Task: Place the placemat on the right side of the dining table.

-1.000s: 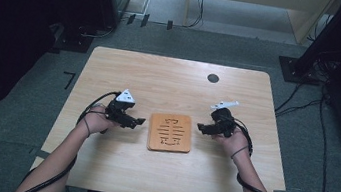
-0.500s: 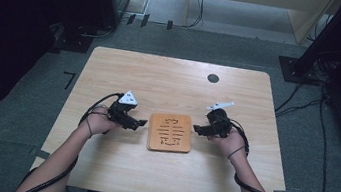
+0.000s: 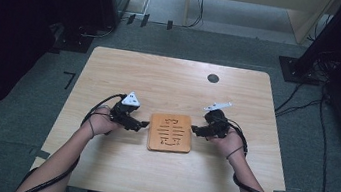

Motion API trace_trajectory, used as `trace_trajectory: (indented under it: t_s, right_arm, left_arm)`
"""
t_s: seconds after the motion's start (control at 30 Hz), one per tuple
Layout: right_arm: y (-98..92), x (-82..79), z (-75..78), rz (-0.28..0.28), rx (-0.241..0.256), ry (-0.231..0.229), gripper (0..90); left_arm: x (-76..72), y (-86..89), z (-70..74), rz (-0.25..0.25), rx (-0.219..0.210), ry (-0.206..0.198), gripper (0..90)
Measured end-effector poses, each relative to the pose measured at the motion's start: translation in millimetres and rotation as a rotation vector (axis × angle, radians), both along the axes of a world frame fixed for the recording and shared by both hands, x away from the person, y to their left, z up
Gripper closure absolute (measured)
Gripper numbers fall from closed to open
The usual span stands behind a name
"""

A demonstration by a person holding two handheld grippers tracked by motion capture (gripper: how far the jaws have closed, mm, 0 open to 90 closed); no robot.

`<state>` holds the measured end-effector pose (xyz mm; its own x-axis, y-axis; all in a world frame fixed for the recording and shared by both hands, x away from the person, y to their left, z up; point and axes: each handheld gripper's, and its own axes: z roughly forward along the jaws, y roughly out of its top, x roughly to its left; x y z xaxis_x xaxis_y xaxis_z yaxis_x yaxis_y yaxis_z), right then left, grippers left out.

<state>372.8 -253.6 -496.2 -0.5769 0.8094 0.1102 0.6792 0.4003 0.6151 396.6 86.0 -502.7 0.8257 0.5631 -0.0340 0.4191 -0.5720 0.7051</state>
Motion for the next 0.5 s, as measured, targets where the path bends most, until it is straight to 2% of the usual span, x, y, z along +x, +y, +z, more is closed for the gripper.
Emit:
trace_trajectory:
  t_s: [0.5]
  right_arm:
    - [7.9,-0.9,-0.8,0.029,-0.004,0.000,23.7]
  left_arm:
    - [-2.2,-0.3,0.2,0.005,-0.013,0.006,13.9]
